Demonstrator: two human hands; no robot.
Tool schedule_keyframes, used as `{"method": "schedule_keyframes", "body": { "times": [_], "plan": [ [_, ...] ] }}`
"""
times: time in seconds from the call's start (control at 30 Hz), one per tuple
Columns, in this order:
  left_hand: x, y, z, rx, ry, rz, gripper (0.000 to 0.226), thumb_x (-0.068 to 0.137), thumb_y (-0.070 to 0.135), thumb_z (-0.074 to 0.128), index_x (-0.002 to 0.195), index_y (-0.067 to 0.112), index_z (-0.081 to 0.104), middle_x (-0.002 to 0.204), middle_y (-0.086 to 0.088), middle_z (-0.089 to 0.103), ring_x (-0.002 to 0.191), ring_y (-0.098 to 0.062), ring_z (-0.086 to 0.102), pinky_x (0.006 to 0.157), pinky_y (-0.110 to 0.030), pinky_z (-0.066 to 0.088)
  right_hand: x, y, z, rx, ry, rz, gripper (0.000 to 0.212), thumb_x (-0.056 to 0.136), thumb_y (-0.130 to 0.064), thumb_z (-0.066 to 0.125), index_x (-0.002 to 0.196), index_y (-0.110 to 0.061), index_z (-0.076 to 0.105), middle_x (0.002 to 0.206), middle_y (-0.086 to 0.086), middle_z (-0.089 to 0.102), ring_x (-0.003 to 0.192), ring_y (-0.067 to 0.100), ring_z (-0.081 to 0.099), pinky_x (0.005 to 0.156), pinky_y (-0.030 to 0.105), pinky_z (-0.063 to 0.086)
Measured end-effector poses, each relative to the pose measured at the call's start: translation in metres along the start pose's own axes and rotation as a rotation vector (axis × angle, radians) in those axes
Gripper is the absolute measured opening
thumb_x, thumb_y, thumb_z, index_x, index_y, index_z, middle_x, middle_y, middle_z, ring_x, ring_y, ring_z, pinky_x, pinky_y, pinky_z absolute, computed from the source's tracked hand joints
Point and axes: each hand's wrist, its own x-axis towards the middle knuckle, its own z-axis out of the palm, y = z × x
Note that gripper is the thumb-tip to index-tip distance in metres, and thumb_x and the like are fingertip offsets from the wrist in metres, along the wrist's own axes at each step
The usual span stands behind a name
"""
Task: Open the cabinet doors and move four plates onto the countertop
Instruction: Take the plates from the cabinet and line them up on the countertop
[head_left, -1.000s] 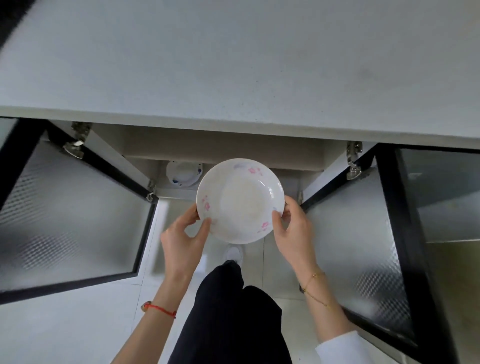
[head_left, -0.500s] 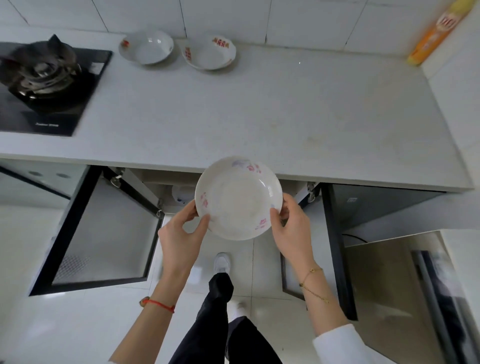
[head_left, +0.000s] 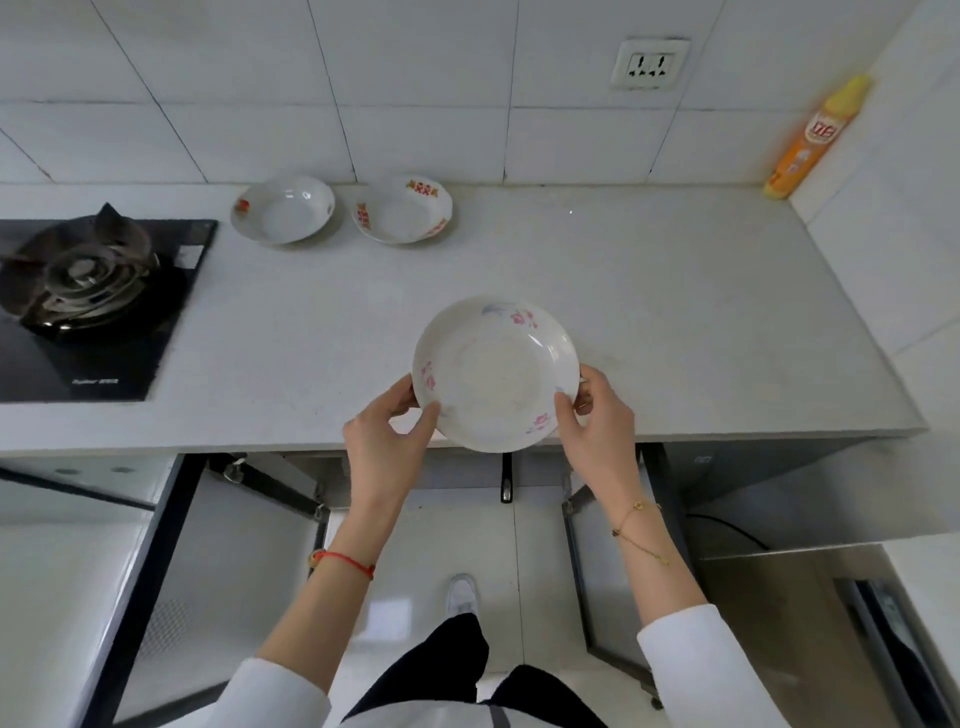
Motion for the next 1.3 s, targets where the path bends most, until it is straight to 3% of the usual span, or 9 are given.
{"method": "schedule_keyframes", "body": {
  "times": [0.13,0.33,0.47,0.57,0.73,1.03,1.13,1.3],
  "plan": [
    [0.039,0.010,0.011,-0.001,-0.049,0.023,0.033,0.081,0.023,0.071,0.113,0.032,0.070,0.090,0.035,0.068,0.090,0.007,0.064,0.080,0.000,0.043,0.033,-0.002,0.000,-0.009,0.053,0.016,0.027,0.092,-0.015,0.055,0.119,-0.016,0.055,0.085,-0.007,0.058,0.076,0.003,0.053,0.070,0.012,0.040],
    [0.088,0.023,0.038,0.030,-0.098,0.070,0.031,0.082,0.021,0.071,0.112,0.029,0.071,0.088,0.034,0.067,0.087,0.009,0.064,0.080,0.000,0.043,0.080,0.007,-0.003,-0.021,0.081,0.031,0.027,0.092,-0.017,0.056,0.119,-0.016,0.055,0.080,-0.018,0.054,0.073,-0.005,0.053,0.063,-0.001,0.038],
    [0.121,0.028,0.061,0.037,-0.108,0.048,0.031,0.082,0.018,0.072,0.112,0.026,0.072,0.088,0.033,0.065,0.084,0.013,0.063,0.079,0.002,0.042,0.116,0.015,-0.005,-0.016,0.072,0.022,0.029,0.092,-0.018,0.056,0.120,-0.015,0.054,0.084,-0.013,0.056,0.076,-0.005,0.054,0.064,-0.001,0.040],
    [0.143,0.032,0.082,0.048,-0.109,0.035,0.032,0.082,0.016,0.072,0.113,0.023,0.072,0.092,0.022,0.069,0.085,0.010,0.063,0.078,0.003,0.041,0.146,0.024,-0.006,-0.019,0.067,0.021,0.028,0.092,-0.017,0.057,0.119,-0.014,0.055,0.085,-0.010,0.057,0.075,-0.001,0.054,0.064,-0.001,0.040],
    [0.181,0.042,0.118,0.052,-0.086,-0.003,0.033,0.082,0.015,0.071,0.115,0.022,0.071,0.089,0.028,0.064,0.082,0.012,0.062,0.077,0.005,0.040,0.205,0.041,-0.010,-0.014,0.042,0.047,0.025,0.090,-0.017,0.058,0.115,-0.014,0.056,0.079,-0.013,0.056,0.074,0.001,0.055,0.064,0.001,0.040],
    [0.260,0.049,0.177,0.083,-0.022,-0.062,0.033,0.083,0.013,0.071,0.115,0.017,0.071,0.093,0.014,0.069,0.078,0.007,0.061,0.075,0.003,0.043,0.321,0.064,-0.007,-0.041,-0.085,0.014,0.019,0.090,-0.016,0.054,0.109,-0.012,0.056,0.082,-0.002,0.062,0.076,0.016,0.058,0.069,0.024,0.046],
    [0.287,0.046,0.189,0.093,-0.011,-0.079,0.031,0.083,0.013,0.071,0.113,0.017,0.072,0.090,0.012,0.070,0.078,0.001,0.063,0.079,-0.003,0.046,0.356,0.068,0.006,-0.039,-0.122,0.016,0.021,0.090,-0.015,0.054,0.111,-0.011,0.056,0.085,-0.002,0.062,0.077,0.015,0.058,0.069,0.022,0.044],
    [0.327,0.029,0.202,0.083,0.015,-0.128,0.034,0.083,0.011,0.071,0.116,0.015,0.070,0.091,0.011,0.068,0.080,-0.004,0.062,0.073,-0.001,0.043,0.402,0.077,0.037,-0.045,-0.187,0.039,0.019,0.090,-0.016,0.054,0.109,-0.012,0.056,0.085,-0.002,0.062,0.078,0.016,0.058,0.064,0.018,0.041]
  ]
}}
